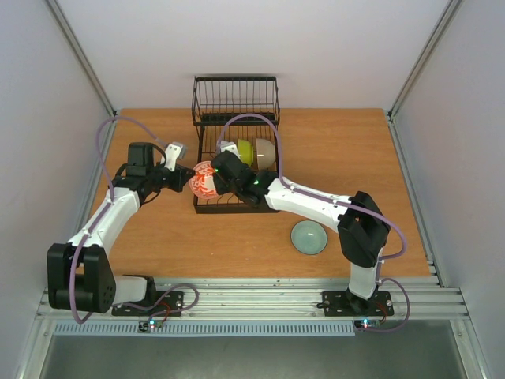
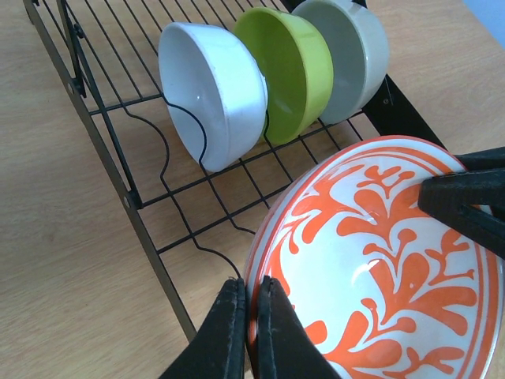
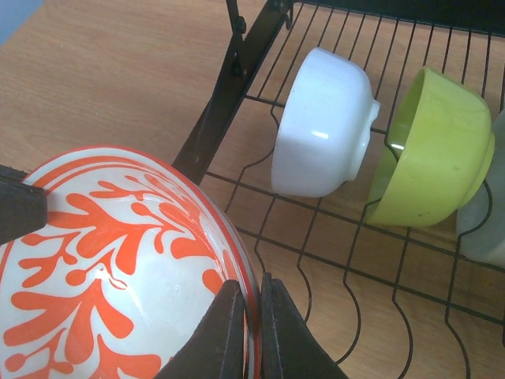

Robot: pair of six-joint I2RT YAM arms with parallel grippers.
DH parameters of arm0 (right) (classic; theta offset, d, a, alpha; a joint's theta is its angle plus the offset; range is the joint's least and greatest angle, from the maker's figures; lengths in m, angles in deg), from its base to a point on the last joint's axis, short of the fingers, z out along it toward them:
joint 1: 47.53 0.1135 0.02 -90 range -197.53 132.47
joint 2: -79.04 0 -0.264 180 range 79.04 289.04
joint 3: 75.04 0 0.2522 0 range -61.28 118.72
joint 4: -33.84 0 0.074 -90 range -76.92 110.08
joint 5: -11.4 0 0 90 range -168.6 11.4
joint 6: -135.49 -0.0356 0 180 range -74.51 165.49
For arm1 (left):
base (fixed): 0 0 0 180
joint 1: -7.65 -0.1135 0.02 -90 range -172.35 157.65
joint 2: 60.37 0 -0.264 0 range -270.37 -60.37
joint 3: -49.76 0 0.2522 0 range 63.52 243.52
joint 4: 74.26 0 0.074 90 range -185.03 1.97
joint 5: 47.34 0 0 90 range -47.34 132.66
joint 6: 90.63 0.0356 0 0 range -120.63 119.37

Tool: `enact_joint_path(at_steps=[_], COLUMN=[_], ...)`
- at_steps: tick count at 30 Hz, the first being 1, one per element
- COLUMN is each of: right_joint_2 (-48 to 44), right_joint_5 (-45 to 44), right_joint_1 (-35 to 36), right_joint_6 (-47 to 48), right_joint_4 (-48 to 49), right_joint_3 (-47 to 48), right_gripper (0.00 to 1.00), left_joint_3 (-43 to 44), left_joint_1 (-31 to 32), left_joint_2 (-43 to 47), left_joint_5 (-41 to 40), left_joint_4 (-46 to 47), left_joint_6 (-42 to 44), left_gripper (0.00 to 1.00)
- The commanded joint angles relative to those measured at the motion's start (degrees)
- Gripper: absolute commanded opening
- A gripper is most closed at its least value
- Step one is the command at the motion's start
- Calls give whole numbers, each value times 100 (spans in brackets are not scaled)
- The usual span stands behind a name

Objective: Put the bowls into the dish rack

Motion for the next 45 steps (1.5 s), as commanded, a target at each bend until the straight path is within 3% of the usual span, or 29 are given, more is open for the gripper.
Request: enact_joint_path(at_steps=[1,2,3,5,7,9,17,25,38,45], right_joint_2=[-77,-84,-104,-184,-330,-553,-1503,-1487,-766,-410], right_joint_5=[125,130,121,75,66,273,2524,4404,5771,6193], right_joint_1=[28,29,34,23,12,-49,-968,-1440,-1572,-1575], right_joint_6=[56,54,41,39,64,77,-1099,-2092,-3327,-3849], right_joint_4=[501,515,536,628,789,1047,2247,3676,5721,6647], right_joint_3=[192,169,136,1,-209,-488,-2032,-2798,-3333,-3363], right_gripper=[2,6,18,50,69,75,79,80,86,82], left_joint_3=[-25,-47,-73,-117,-167,-194,-214,-451,-491,-512], left_joint_1=[36,36,36,36,30,15,-140,-298,-324,-324], left_joint_2=[204,238,261,315,358,374,393,432,494,500], left_joint_5=[300,306,318,372,437,523,1452,2140,1880,1728], left_joint_4=[237,270,290,342,392,421,447,878,930,975], left_joint_6=[118,114,112,104,110,121,114,-37,-41,-55], left_gripper=[0,1,0,1,0,0,0,0,0,0])
